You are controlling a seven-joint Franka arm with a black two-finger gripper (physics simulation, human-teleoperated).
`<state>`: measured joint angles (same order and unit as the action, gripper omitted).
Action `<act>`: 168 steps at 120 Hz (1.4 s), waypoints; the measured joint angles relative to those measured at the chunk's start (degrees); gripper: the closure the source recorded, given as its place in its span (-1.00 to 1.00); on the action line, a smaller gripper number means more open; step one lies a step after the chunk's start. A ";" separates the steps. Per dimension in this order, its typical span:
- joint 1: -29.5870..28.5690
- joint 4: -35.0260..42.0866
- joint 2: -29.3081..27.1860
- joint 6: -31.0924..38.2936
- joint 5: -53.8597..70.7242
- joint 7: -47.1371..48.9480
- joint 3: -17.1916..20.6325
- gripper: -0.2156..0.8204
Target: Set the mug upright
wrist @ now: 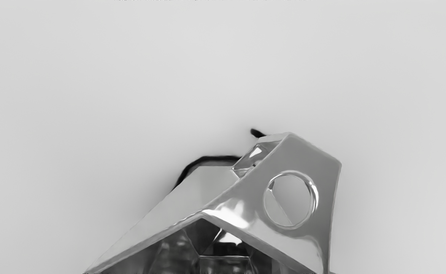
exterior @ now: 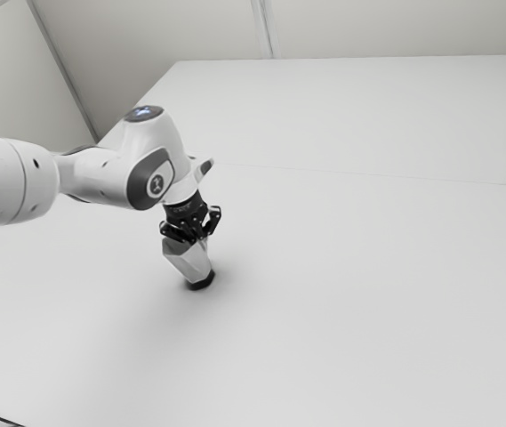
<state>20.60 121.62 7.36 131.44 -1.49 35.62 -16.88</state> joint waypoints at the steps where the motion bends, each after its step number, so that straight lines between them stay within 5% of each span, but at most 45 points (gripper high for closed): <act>1: 0.00 -0.06 0.07 0.03 0.05 0.15 0.00 0.93; 97: -0.12 -0.26 1.16 -5.74 0.34 8.67 -1.65 0.91; 129: -0.15 -1.23 0.73 -7.51 0.18 8.87 -1.80 -0.09; 168: -0.44 -3.48 -3.42 -12.22 -1.02 8.08 -1.92 -0.48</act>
<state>20.16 118.14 3.94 119.22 -2.50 43.70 -18.80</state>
